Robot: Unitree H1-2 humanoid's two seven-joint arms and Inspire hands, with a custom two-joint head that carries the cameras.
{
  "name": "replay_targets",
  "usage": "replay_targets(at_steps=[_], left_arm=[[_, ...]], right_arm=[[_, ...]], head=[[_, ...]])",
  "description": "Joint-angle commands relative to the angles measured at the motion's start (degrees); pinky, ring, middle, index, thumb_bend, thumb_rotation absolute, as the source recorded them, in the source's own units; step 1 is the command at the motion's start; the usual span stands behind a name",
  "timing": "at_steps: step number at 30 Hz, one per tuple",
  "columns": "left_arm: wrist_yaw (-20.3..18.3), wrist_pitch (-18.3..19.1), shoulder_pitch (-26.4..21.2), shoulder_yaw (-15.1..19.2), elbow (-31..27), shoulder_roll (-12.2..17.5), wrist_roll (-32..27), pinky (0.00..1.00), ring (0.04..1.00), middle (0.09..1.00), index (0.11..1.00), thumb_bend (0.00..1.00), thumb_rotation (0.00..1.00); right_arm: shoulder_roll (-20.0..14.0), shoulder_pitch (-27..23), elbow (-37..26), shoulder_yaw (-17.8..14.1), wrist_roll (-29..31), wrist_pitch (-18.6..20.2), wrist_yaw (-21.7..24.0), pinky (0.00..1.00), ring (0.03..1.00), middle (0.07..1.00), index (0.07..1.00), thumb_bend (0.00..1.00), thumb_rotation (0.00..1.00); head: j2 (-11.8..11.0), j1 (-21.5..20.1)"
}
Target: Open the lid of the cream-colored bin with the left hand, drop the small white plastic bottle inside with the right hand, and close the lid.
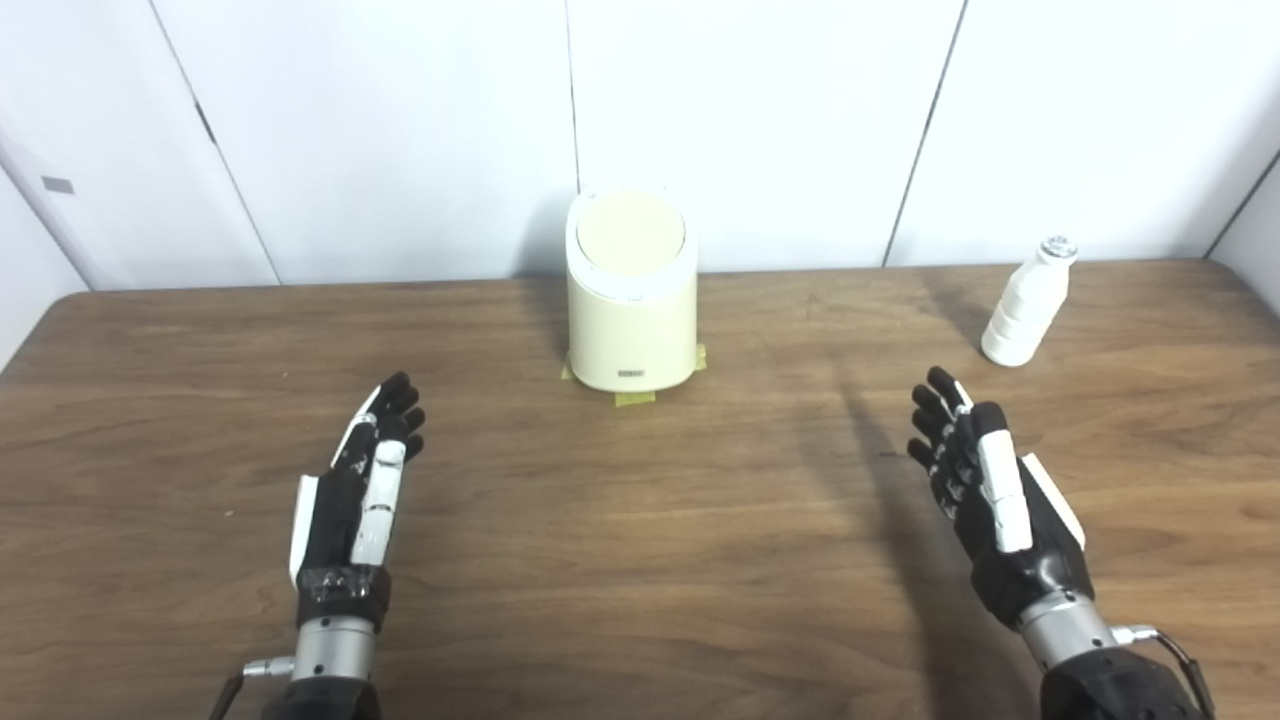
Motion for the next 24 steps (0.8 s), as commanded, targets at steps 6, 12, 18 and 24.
replay_targets(at_steps=[6, 12, 18, 24], left_arm=[[-0.41, -0.81, 4.62, -0.41, -2.0, 0.12, 0.14, 0.89, 0.894, 0.905, 0.919, 0.52, 0.8], [-0.43, -1.08, 4.56, -0.38, -1.74, 0.18, 0.12, 0.89, 0.895, 0.906, 0.92, 0.52, 0.8], [-0.56, -0.93, 4.59, -0.38, -1.91, 0.19, -0.13, 0.89, 0.894, 0.907, 0.921, 0.5, 0.8], [-0.69, -0.21, 4.63, -0.71, -2.31, 0.67, 0.97, 0.89, 0.892, 0.905, 0.925, 0.51, 0.78]], right_arm=[[-0.13, -0.96, -2.6, -0.24, 0.77, -1.31, 0.05, 0.98, 0.999, 0.987, 0.991, 0.6, 1.0], [-0.24, -1.02, -2.71, -0.15, 0.61, -1.06, 0.01, 0.98, 0.997, 0.985, 0.991, 0.6, 1.0], [-0.12, -1.0, -2.56, -0.21, 0.64, -0.98, -0.14, 0.97, 0.991, 0.982, 0.988, 0.6, 1.0], [-0.03, -1.01, -2.73, 0.22, -0.11, -0.34, -0.42, 0.95, 0.973, 0.971, 0.98, 0.61, 1.0]], head=[[0.17, 0.06], [0.22, 0.01], [0.22, 0.01], [0.29, -0.06]])
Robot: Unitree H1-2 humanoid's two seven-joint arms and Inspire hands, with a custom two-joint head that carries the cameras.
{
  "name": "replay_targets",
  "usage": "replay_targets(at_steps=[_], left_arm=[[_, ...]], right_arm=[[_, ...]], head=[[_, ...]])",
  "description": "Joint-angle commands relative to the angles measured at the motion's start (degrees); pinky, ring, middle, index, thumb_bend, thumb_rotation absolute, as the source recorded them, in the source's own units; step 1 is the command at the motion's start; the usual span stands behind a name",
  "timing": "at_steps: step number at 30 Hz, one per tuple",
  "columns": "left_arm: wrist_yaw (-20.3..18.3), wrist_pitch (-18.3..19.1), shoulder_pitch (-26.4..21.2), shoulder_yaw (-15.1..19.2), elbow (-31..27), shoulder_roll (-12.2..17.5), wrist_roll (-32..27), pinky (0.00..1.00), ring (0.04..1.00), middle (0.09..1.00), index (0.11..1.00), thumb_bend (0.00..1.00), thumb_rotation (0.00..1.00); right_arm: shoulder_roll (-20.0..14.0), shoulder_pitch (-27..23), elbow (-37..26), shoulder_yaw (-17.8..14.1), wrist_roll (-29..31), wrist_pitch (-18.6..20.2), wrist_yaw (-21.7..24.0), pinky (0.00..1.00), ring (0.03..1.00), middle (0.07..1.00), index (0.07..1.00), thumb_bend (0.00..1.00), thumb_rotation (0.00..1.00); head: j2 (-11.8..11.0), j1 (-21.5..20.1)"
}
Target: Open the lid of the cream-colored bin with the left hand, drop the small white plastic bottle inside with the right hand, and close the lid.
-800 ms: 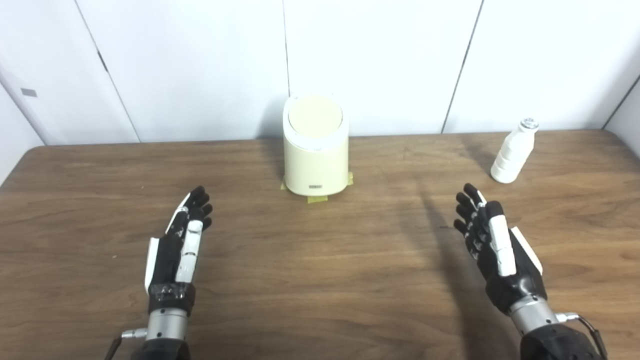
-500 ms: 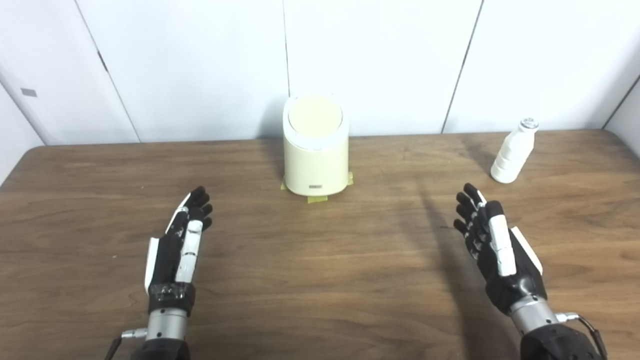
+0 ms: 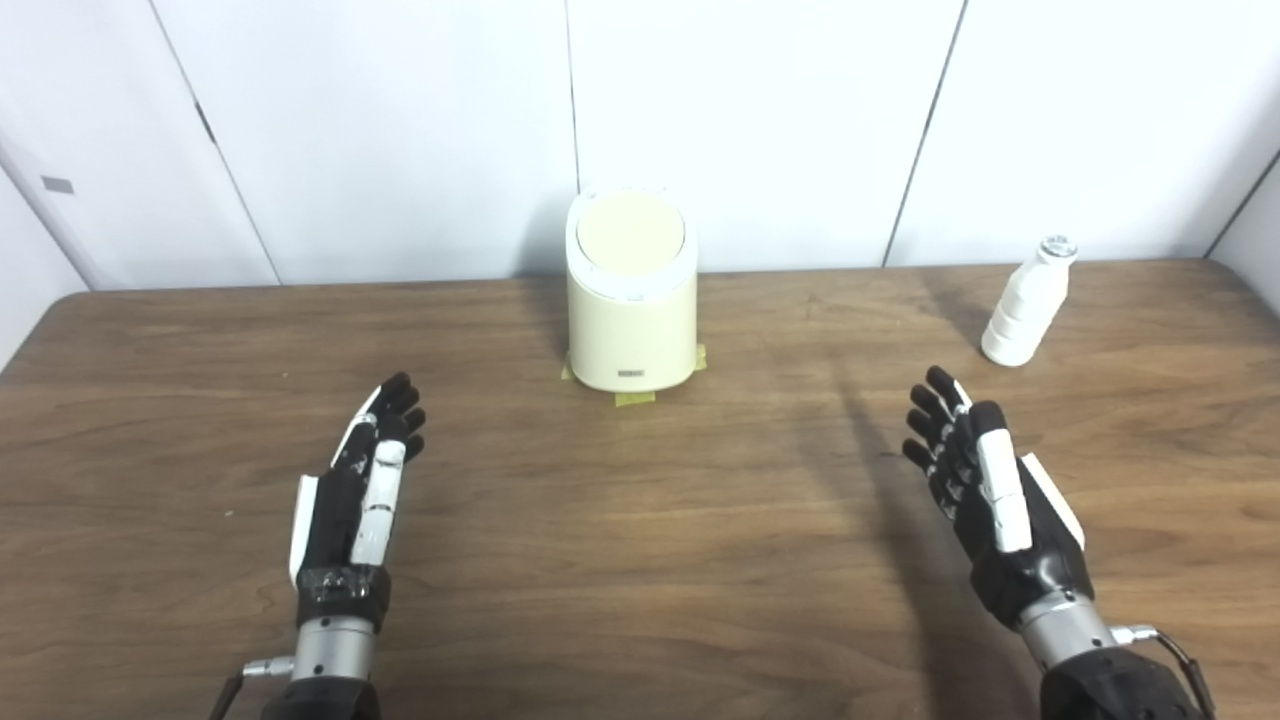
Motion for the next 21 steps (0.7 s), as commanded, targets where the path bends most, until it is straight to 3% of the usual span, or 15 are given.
replay_targets(at_steps=[1, 3, 8, 14, 17, 21], left_arm=[[-0.61, -0.11, 4.62, -0.82, -2.4, 0.75, 1.26, 0.89, 0.894, 0.907, 0.93, 0.51, 0.71], [-0.41, 0.32, 4.55, -0.86, -2.64, 0.62, 1.77, 0.88, 0.895, 0.905, 0.933, 0.52, 0.59], [0.7, 3.54, 3.68, -0.29, -4.4, -1.16, 0.56, 0.8, 0.855, 0.882, 0.913, 0.61, 0.43], [1.58, 9.09, 0.25, -0.91, -7.36, -1.39, 1.81, 0.77, 0.844, 0.876, 0.913, 0.7, 0.38], [2.9, 16.46, -3.33, -2.08, -10.88, -1.42, 6.66, 0.8, 0.841, 0.862, 0.899, 0.73, 0.37], [2.12, 21.74, -7.59, -3.51, -13.33, -0.73, 11.46, 0.85, 0.844, 0.855, 0.892, 0.78, 0.35]], right_arm=[[0.0, -1.0, -2.51, 0.12, -0.09, -0.7, -0.21, 0.94, 0.968, 0.969, 0.978, 0.61, 1.0], [0.12, -0.97, -2.52, 0.23, 0.23, -0.6, -0.07, 0.93, 0.958, 0.968, 0.979, 0.61, 1.0], [0.41, -1.32, -2.48, 0.35, 0.81, -0.12, -0.09, 0.94, 0.954, 0.964, 0.981, 0.59, 1.0], [0.65, -1.89, -0.93, 0.48, 1.51, -0.93, 0.25, 0.95, 0.967, 0.966, 0.992, 0.59, 1.0], [1.02, -2.23, 0.06, 0.65, 1.4, -1.25, 0.07, 0.94, 0.971, 0.966, 0.995, 0.6, 1.0], [1.37, -2.55, 1.44, 0.91, 0.98, -2.22, 0.13, 0.94, 0.972, 0.967, 0.994, 0.6, 1.0]], head=[[0.01, 0.15], [-0.14, 0.26], [-0.08, 0.64], [-1.09, 1.43], [-2.17, 1.98], [-3.19, 2.42]])
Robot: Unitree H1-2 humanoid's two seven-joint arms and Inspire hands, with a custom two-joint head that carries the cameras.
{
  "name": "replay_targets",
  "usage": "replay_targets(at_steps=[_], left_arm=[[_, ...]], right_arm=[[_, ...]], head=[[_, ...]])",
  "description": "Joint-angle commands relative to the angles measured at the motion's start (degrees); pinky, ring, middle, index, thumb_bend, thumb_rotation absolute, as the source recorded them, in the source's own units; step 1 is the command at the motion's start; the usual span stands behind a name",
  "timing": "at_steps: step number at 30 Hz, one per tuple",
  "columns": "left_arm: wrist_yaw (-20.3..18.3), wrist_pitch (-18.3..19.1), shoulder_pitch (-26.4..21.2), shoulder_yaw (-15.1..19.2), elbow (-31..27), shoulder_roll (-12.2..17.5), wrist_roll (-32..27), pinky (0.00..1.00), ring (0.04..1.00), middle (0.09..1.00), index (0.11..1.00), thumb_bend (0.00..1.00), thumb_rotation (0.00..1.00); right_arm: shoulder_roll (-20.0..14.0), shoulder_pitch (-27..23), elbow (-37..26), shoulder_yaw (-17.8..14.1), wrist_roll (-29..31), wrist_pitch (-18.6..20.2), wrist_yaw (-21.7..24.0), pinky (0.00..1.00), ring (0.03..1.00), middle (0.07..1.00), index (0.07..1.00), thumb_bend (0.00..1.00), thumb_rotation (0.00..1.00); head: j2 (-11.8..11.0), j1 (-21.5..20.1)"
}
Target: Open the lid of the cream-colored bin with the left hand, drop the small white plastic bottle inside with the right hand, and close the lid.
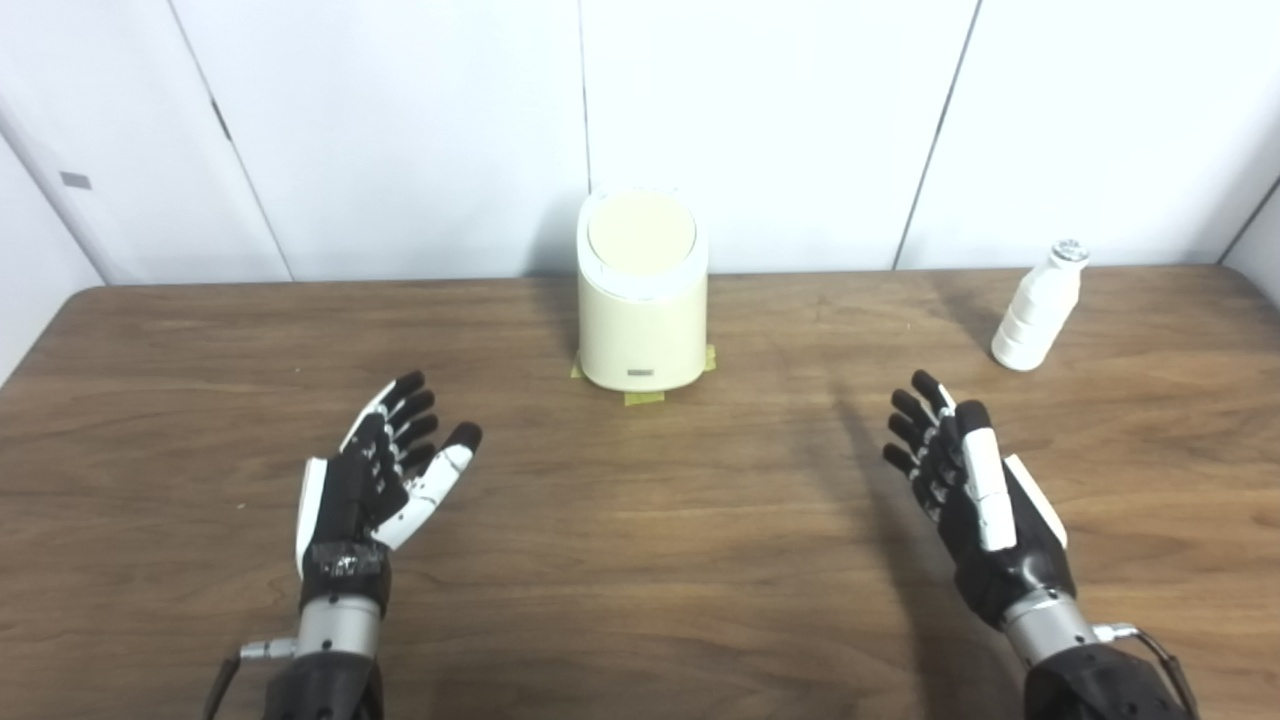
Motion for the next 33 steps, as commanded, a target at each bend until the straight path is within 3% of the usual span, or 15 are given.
replay_targets(at_steps=[1, 7, 10, 15, 20, 24, 33], left_arm=[[-1.09, 0.89, -4.54, -0.64, -2.8, 0.2, 3.15, 0.84, 0.845, 0.856, 0.892, 0.79, 0.35], [-6.17, 1.09, -12.35, 1.93, -1.9, -1.46, 7.38, 0.75, 0.834, 0.862, 0.893, 0.81, 0.31], [-8.98, 1.1, -15.89, 3.75, -0.99, -2.84, 11.4, 0.81, 0.847, 0.858, 0.886, 0.83, 0.33], [-13.46, 1.09, -21.27, 6.27, 1.37, -4.6, 15.52, 0.79, 0.836, 0.859, 0.893, 0.82, 0.32], [-17.13, 1.09, -25.26, 7.13, 4.0, -4.87, 17.57, 0.79, 0.858, 0.882, 0.91, 0.79, 0.31], [-20.73, 1.08, -28.56, 6.24, 6.77, -3.51, 19.02, 0.85, 0.894, 0.921, 0.938, 0.79, 0.31], [-20.0, 1.07, -33.58, 3.42, 13.14, -1.62, 20.63, 0.8, 0.882, 0.918, 0.927, 0.8, 0.28]], right_arm=[[0.03, -1.75, -0.2, 0.09, 0.18, -3.0, 0.21, 0.94, 0.974, 0.97, 0.997, 0.6, 1.0], [0.11, -1.64, 1.37, 0.28, 0.26, -4.91, 0.59, 0.95, 0.979, 0.979, 1.0, 0.6, 1.0], [0.26, -1.55, 1.81, 0.17, 0.57, -5.19, 0.61, 0.97, 0.985, 0.984, 1.0, 0.6, 1.0], [0.38, -1.17, 2.54, 0.36, 0.31, -5.79, 0.54, 0.95, 0.977, 0.977, 1.0, 0.61, 1.0], [0.37, -0.63, 3.31, 0.79, -0.16, -7.04, 0.68, 0.96, 0.975, 0.975, 1.0, 0.59, 1.0], [0.59, -0.03, 3.94, 0.98, -0.09, -8.05, 0.67, 0.95, 0.979, 0.975, 1.0, 0.58, 1.0], [0.97, 1.05, 4.34, 1.76, -0.93, -9.63, 0.18, 0.96, 0.978, 0.973, 1.0, 0.61, 1.0]], head=[[-0.59, 0.24], [-2.61, 0.99], [-3.28, 1.38], [-4.57, 1.4], [-6.23, 1.03], [-7.68, 0.97], [-9.86, -0.53]])
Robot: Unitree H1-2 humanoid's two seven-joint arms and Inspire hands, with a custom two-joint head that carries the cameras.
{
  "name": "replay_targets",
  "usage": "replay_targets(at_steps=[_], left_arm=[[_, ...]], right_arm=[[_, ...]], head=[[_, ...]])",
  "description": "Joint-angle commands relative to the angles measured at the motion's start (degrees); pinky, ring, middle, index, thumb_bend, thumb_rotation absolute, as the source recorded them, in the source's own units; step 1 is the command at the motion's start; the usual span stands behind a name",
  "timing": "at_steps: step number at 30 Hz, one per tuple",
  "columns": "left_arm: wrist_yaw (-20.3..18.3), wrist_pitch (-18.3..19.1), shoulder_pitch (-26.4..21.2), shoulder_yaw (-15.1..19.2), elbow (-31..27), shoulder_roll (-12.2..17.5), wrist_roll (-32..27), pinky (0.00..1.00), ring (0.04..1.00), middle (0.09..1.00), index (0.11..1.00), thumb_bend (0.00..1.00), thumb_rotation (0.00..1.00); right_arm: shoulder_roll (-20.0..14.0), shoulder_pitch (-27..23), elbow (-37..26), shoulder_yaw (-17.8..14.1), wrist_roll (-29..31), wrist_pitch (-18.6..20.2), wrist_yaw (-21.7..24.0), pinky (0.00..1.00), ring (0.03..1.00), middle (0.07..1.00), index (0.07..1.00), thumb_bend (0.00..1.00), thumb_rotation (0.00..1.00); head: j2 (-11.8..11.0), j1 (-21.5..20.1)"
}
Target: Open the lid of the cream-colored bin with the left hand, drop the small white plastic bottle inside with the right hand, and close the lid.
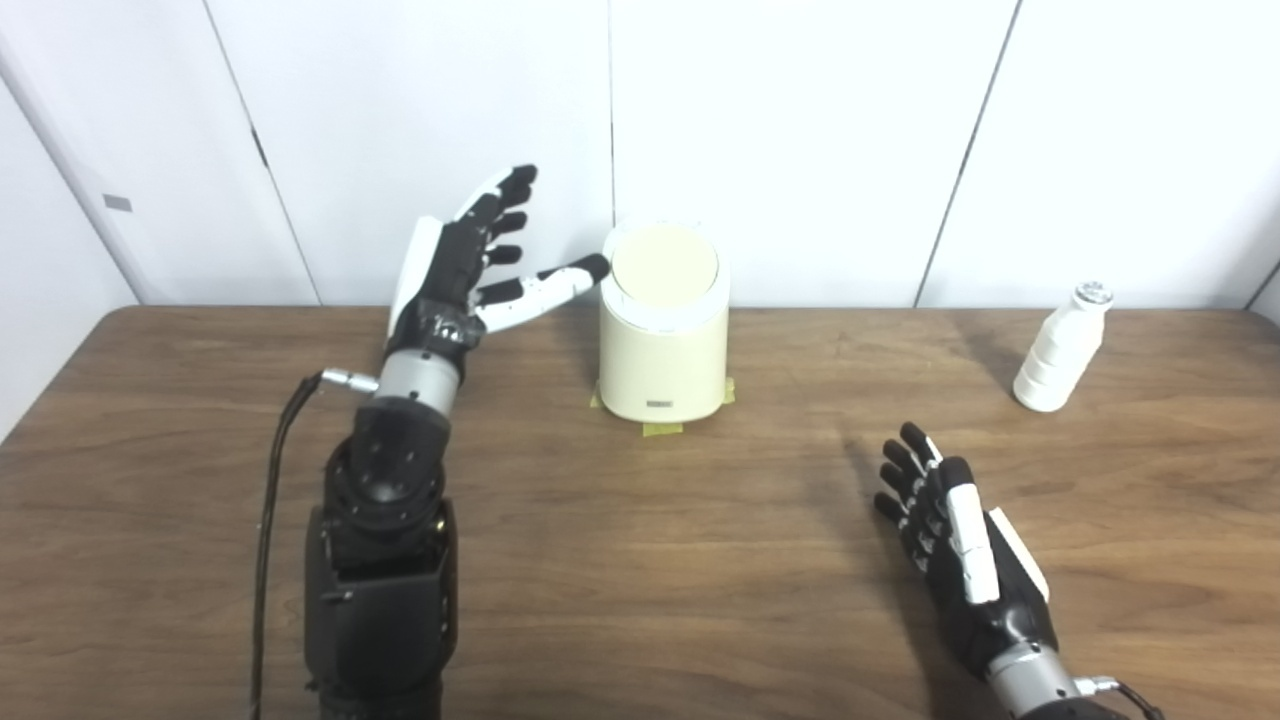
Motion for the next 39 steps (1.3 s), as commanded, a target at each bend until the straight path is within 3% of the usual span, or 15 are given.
replay_targets(at_steps=[1, 10, 17, 27, 35, 39], left_arm=[[0.97, -0.11, -3.57, -1.32, 0.63, 1.17, 0.27, 0.8, 0.88, 0.919, 0.928, 0.8, 0.29], [5.5, -0.94, -5.91, -5.47, 7.14, 3.66, -0.81, 0.76, 0.862, 0.905, 0.923, 0.82, 0.32], [8.86, -2.45, -9.34, -7.78, 14.86, 4.73, -2.61, 0.75, 0.852, 0.905, 0.911, 0.82, 0.28], [11.56, -3.57, -14.73, -9.58, 23.48, 6.28, -4.88, 0.76, 0.875, 0.924, 0.917, 0.84, 0.26], [12.62, -2.4, -17.8, -10.04, 27.7, 6.27, -6.82, 0.74, 0.884, 0.932, 0.92, 0.81, 0.23], [13.43, -3.74, -19.01, -11.47, 30.16, 7.11, -6.51, 0.74, 0.889, 0.936, 0.927, 0.79, 0.21]], right_arm=[[0.38, 0.07, -0.92, 0.21, -0.38, -2.78, -0.03, 0.96, 0.974, 0.971, 0.997, 0.61, 1.0], [0.85, 0.45, 0.55, 0.23, -0.62, -4.73, -0.12, 0.97, 0.977, 0.975, 0.992, 0.59, 1.0], [0.91, 0.37, 3.53, 0.57, -0.99, -6.81, 0.03, 0.98, 0.978, 0.978, 1.0, 0.56, 1.0], [1.05, -0.49, 6.04, 0.78, -1.24, -9.59, -0.22, 0.98, 0.974, 0.981, 1.0, 0.54, 1.0], [1.56, -1.06, 7.21, 0.94, -1.89, -10.54, -0.72, 0.97, 0.963, 0.973, 1.0, 0.52, 1.0], [1.83, -1.27, 7.77, 1.0, -2.11, -11.32, -0.84, 0.96, 0.957, 0.969, 0.997, 0.53, 1.0]], head=[[-0.35, 0.04], [-3.4, -0.56], [-6.41, -1.11], [-7.76, -1.5], [-8.39, -1.92], [-8.83, -2.31]])
